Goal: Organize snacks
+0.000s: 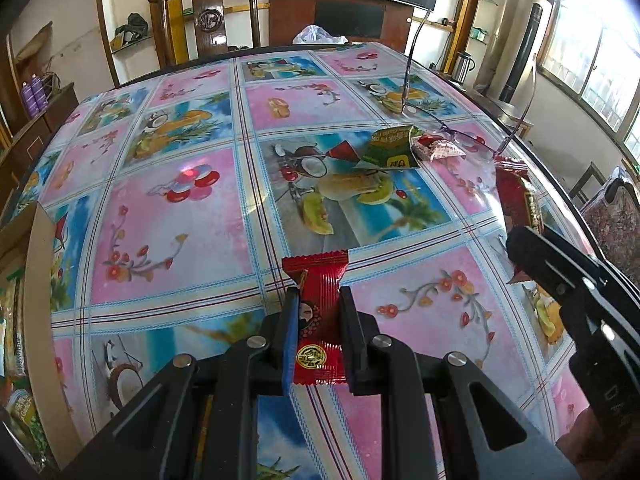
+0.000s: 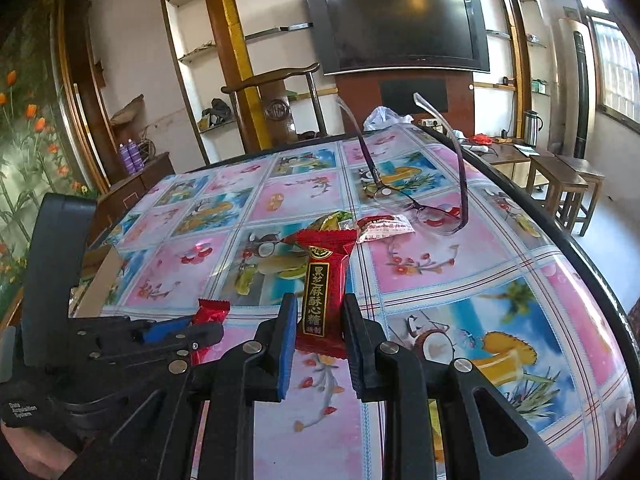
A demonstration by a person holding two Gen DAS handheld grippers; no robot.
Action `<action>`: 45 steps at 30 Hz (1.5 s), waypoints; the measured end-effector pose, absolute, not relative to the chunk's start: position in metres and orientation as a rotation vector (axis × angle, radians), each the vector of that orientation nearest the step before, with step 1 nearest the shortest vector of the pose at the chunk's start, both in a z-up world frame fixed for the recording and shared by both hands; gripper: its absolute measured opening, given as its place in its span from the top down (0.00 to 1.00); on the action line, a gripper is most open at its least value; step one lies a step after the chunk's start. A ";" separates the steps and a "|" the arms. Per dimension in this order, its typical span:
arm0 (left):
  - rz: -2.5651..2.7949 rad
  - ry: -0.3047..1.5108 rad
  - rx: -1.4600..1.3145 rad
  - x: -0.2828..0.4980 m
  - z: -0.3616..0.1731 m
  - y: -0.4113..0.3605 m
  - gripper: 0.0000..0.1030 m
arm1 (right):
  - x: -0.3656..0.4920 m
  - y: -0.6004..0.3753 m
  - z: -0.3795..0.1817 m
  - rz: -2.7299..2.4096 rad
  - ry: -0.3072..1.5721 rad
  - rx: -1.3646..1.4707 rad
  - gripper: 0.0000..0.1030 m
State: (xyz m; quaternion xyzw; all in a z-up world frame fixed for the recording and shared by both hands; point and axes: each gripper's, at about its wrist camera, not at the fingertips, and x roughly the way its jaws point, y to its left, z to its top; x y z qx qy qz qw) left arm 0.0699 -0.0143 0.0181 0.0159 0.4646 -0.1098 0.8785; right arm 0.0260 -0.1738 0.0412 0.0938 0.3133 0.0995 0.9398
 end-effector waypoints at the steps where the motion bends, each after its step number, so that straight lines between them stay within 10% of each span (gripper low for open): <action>1: -0.229 0.969 0.033 0.070 0.018 -0.014 0.83 | 0.027 -0.173 0.040 0.203 0.645 0.188 0.77; 45: -0.209 0.934 0.019 0.066 0.018 -0.012 0.83 | 0.043 -0.157 0.023 0.294 0.747 0.153 0.77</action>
